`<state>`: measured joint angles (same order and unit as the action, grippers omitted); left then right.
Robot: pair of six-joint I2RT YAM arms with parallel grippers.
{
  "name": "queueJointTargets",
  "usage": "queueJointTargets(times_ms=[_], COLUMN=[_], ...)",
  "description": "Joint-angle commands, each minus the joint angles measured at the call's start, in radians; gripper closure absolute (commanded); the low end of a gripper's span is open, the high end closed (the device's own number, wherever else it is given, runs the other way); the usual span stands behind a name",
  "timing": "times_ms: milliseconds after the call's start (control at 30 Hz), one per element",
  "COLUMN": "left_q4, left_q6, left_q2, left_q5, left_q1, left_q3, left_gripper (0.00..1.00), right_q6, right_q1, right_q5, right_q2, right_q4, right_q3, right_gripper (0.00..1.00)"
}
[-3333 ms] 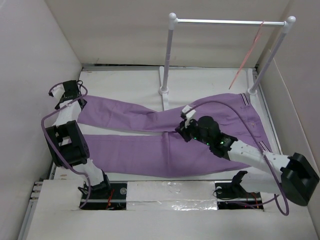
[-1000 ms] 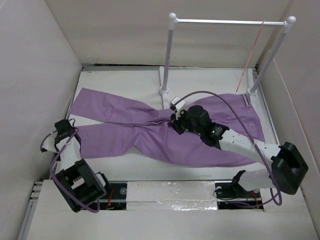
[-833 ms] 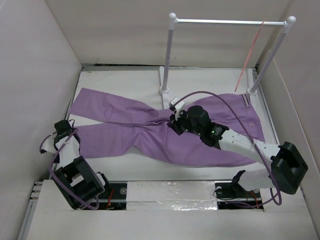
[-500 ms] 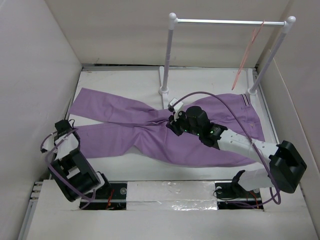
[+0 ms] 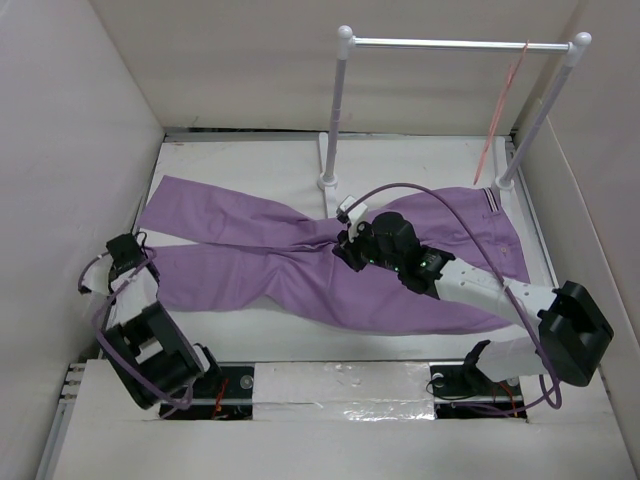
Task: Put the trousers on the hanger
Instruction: Fold the trousers at the center of the board.
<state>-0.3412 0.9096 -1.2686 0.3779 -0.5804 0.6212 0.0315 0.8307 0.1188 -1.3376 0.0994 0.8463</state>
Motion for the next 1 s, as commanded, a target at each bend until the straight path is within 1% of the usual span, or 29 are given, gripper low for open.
queueJointTargets(times_ms=[0,33,100,133,167,200,267,367,400,433,467,500,533,567,600,633,700,733,767,833,867,900,933,967], left_q4=[-0.033,-0.033,-0.030,-0.030,-0.050,-0.067,-0.096,-0.070,-0.065,-0.046,-0.036,-0.025,0.003,0.014,0.022,0.043,0.062,0.073,0.071,0.067,0.077,0.088,0.103,0.110], left_q6=[-0.099,-0.122,-0.162,-0.194,-0.192,-0.186,-0.164,-0.157,-0.152,-0.152,-0.149,-0.143,-0.144,-0.144,-0.143,-0.149,-0.156,-0.167,-0.173,-0.201,-0.213,-0.222,-0.228,-0.236], left_q2=[0.174,0.261,0.342,0.407,0.425,0.432,0.466,0.532,0.546,0.564,0.598,0.615,0.633,0.665,0.681,0.699,0.744,0.770,0.781,0.796,0.811,0.815,0.813,0.810], left_q5=[0.010,-0.016,-0.025,-0.024,0.008,0.053,0.072,0.039,0.038,0.030,0.013,0.003,-0.010,-0.043,-0.059,-0.074,-0.111,-0.122,-0.123,-0.137,-0.189,-0.238,-0.340,-0.390], left_q1=[0.028,0.028,0.028,0.037,0.100,0.132,0.148,0.168,0.168,0.180,0.180,0.195,0.195,0.204,0.205,0.205,0.230,0.231,0.256,0.269,0.269,0.269,0.269,0.269], left_q3=[0.149,0.172,0.228,0.245,0.291,0.316,0.362,0.373,0.371,0.367,0.353,0.342,0.331,0.312,0.305,0.298,0.291,0.296,0.320,0.353,0.370,0.374,0.379,0.382], left_gripper=[1.00,1.00,1.00,1.00,1.00,1.00,1.00,1.00,1.00,1.00,1.00,1.00,1.00,1.00,1.00,1.00,1.00,1.00,1.00,1.00,1.00,1.00,1.00,1.00], right_q6=[-0.007,-0.010,-0.018,-0.022,-0.028,-0.045,-0.077,-0.096,-0.107,-0.113,-0.119,-0.136,-0.146,-0.153,-0.168,-0.182,-0.228,-0.245,-0.264,-0.312,-0.336,-0.353,-0.369,-0.386], right_q1=[-0.021,-0.033,-0.047,-0.047,-0.073,-0.085,-0.123,-0.185,-0.235,-0.263,-0.292,-0.320,-0.381,-0.413,-0.448,-0.528,-0.620,-0.671,-0.771,-0.885,-1.004,-1.059,-1.108,-1.151], right_q5=[-0.045,-0.047,-0.054,-0.060,-0.065,-0.068,-0.076,-0.100,-0.113,-0.114,-0.114,-0.145,-0.174,-0.188,-0.200,-0.235,-0.249,-0.255,-0.268,-0.275,-0.259,-0.245,-0.219,-0.202], right_q2=[-0.003,-0.008,-0.015,-0.023,-0.026,-0.029,-0.006,0.087,0.118,0.152,0.222,0.259,0.294,0.328,0.386,0.408,0.436,0.443,0.443,0.428,0.419,0.410,0.381,0.361], right_q4=[0.066,0.065,0.065,0.072,0.074,0.072,0.071,0.059,0.054,0.045,0.021,0.008,-0.003,-0.018,-0.027,-0.039,-0.067,-0.082,-0.084,-0.083,-0.073,-0.060,-0.031,-0.021], right_q3=[-0.009,-0.010,-0.015,-0.018,-0.023,-0.033,-0.053,-0.140,-0.192,-0.216,-0.237,-0.260,-0.300,-0.320,-0.335,-0.349,-0.383,-0.392,-0.414,-0.429,-0.435,-0.440,-0.441,-0.440], right_gripper=[0.82,0.73,0.65,0.59,0.59,0.56,0.55,0.51,0.51,0.47,0.43,0.42,0.38,0.34,0.33,0.30,0.30,0.33,0.35,0.38,0.39,0.39,0.41,0.42])
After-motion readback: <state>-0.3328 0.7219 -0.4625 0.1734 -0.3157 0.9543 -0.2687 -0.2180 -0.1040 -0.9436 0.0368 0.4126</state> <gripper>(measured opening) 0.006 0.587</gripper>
